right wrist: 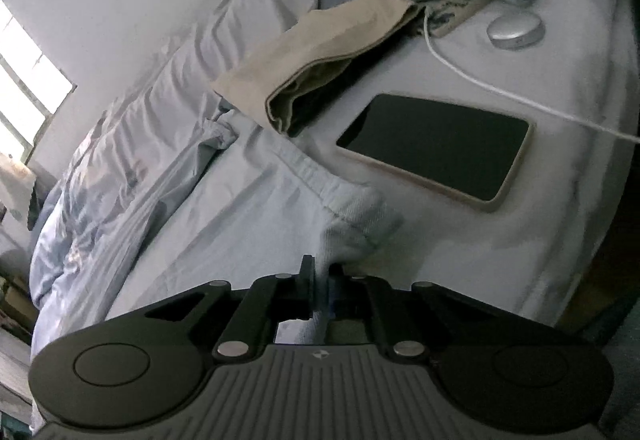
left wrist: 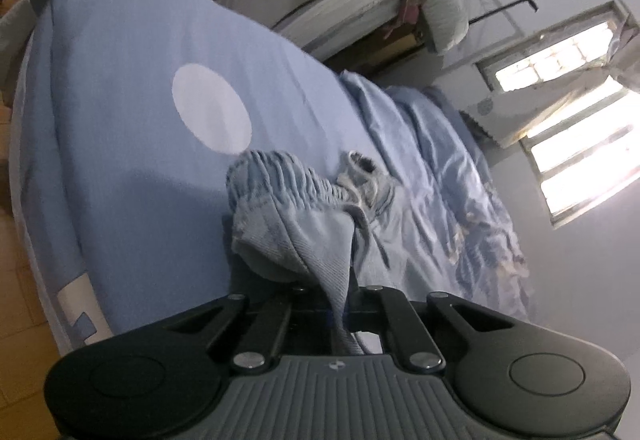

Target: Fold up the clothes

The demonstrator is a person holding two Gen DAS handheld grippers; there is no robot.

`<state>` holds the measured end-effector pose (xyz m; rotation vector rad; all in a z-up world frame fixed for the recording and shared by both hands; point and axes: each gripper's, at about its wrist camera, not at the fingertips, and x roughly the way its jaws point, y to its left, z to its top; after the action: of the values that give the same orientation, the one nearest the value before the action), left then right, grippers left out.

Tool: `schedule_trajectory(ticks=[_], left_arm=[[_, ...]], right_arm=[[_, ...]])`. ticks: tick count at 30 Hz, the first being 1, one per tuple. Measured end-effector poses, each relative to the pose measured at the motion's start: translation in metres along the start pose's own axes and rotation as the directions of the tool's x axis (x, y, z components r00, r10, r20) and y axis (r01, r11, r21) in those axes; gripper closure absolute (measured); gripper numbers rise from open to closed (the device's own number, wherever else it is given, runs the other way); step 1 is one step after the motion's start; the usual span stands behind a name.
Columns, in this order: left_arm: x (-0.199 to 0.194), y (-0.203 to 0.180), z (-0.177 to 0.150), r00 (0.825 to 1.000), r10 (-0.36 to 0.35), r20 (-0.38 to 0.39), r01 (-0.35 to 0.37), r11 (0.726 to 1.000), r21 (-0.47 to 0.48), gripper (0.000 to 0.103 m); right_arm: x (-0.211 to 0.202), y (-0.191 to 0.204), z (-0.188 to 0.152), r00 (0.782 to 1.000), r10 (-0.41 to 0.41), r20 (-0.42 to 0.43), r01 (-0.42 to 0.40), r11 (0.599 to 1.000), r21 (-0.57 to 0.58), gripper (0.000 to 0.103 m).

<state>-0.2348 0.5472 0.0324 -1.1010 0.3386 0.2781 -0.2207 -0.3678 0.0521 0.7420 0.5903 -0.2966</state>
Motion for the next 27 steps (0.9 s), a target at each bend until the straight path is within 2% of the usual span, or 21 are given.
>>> schedule_trajectory(ticks=[7, 16, 22, 24, 27], left_arm=[[-0.023, -0.013, 0.002, 0.999, -0.035, 0.041, 0.035, 0.999, 0.005, 0.102], [-0.065, -0.001, -0.008, 0.992, -0.069, 0.106, 0.075, 0.996, -0.057, 0.102], [-0.106, 0.001, -0.015, 0.977, -0.130, 0.166, 0.145, 0.986, -0.085, 0.102], [-0.109, 0.000, -0.013, 0.980, -0.127, 0.155, 0.141, 0.986, -0.086, 0.102], [-0.099, -0.008, -0.009, 0.987, -0.080, 0.142, 0.093, 0.992, -0.086, 0.102]], right_arm=[[-0.028, 0.003, 0.004, 0.999, -0.031, 0.018, 0.031, 0.999, -0.023, 0.101], [-0.066, 0.000, 0.012, 0.999, -0.027, 0.030, 0.028, 0.999, -0.040, 0.101], [-0.097, 0.003, 0.020, 0.999, -0.009, 0.039, 0.011, 0.998, -0.068, 0.101], [-0.101, 0.006, 0.026, 0.999, 0.000, 0.038, 0.004, 0.996, -0.087, 0.101], [-0.098, 0.015, 0.035, 0.999, 0.018, 0.035, -0.014, 0.994, -0.109, 0.101]])
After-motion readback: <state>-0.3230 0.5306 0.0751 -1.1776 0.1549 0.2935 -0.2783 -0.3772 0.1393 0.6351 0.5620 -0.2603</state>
